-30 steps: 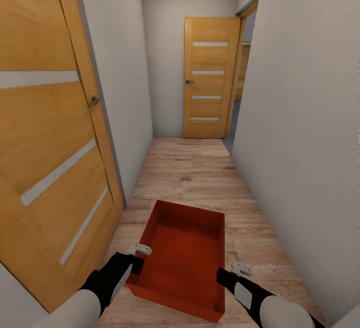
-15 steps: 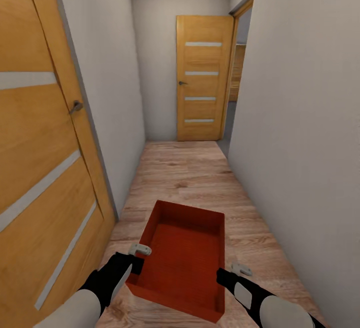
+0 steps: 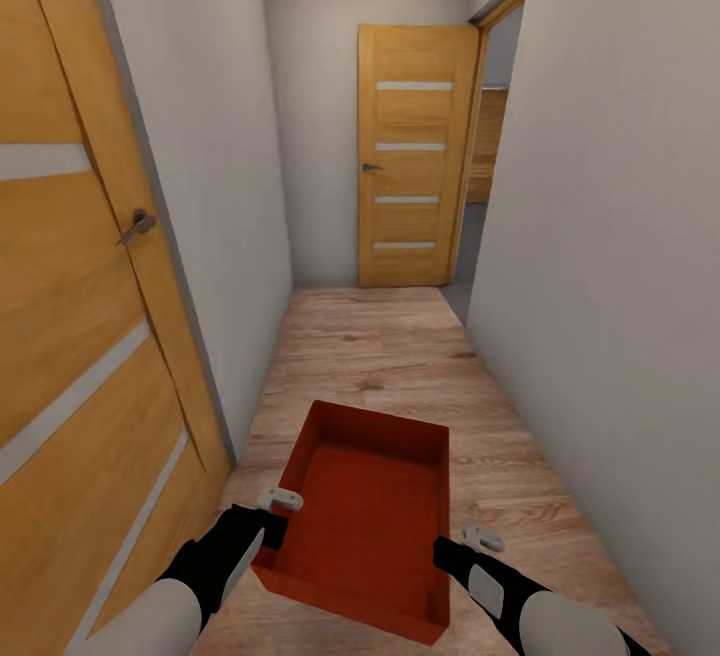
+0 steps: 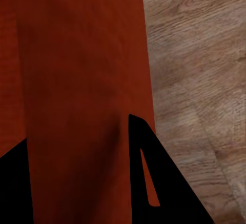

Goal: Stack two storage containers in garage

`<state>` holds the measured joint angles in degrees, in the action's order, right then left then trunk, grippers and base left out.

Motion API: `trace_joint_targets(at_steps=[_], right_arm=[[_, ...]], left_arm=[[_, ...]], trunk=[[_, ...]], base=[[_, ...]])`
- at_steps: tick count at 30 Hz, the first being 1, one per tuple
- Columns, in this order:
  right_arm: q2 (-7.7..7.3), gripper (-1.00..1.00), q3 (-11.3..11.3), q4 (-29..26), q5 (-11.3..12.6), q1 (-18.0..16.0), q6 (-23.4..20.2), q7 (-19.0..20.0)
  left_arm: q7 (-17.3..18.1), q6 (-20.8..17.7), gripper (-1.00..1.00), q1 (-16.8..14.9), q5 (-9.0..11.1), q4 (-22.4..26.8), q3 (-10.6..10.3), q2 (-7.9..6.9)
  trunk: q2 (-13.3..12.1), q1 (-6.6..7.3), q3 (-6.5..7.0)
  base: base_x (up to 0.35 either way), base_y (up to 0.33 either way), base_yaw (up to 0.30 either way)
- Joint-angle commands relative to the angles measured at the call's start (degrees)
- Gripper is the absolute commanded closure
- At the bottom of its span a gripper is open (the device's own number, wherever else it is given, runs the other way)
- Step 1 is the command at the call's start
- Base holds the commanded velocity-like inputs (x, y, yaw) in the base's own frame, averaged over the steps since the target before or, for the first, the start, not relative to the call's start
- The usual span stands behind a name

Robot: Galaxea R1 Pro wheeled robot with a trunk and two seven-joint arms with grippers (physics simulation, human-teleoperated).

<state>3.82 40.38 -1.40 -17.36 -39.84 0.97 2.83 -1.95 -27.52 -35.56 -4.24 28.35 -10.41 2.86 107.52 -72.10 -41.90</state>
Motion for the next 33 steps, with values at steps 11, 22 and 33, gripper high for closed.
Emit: trace_joint_targets(at_steps=[11,22,33], right_arm=[[0.22,1.00,-1.71,-0.18,-0.48,0.03,3.87,0.07],[0.22,1.00,-1.71,-0.18,-0.53,0.03,3.87,0.07],[0.22,1.00,-1.71,-0.18,-0.61,0.03,3.87,0.07]], left_arm=[[-0.07,-0.34,1.00,-0.03,3.18,-0.01,0.76,0.04],[-0.07,-0.34,1.00,-0.03,3.19,-0.05,0.74,0.19],[-0.07,-0.34,1.00,-0.03,3.19,-0.05,0.74,0.21]], trunk=[[0.02,-0.03,-0.06],[0.02,-0.03,-0.06],[0.02,-0.03,-0.06]], base=[[0.339,0.116,0.000],[0.339,0.115,0.000],[0.339,0.112,0.000]])
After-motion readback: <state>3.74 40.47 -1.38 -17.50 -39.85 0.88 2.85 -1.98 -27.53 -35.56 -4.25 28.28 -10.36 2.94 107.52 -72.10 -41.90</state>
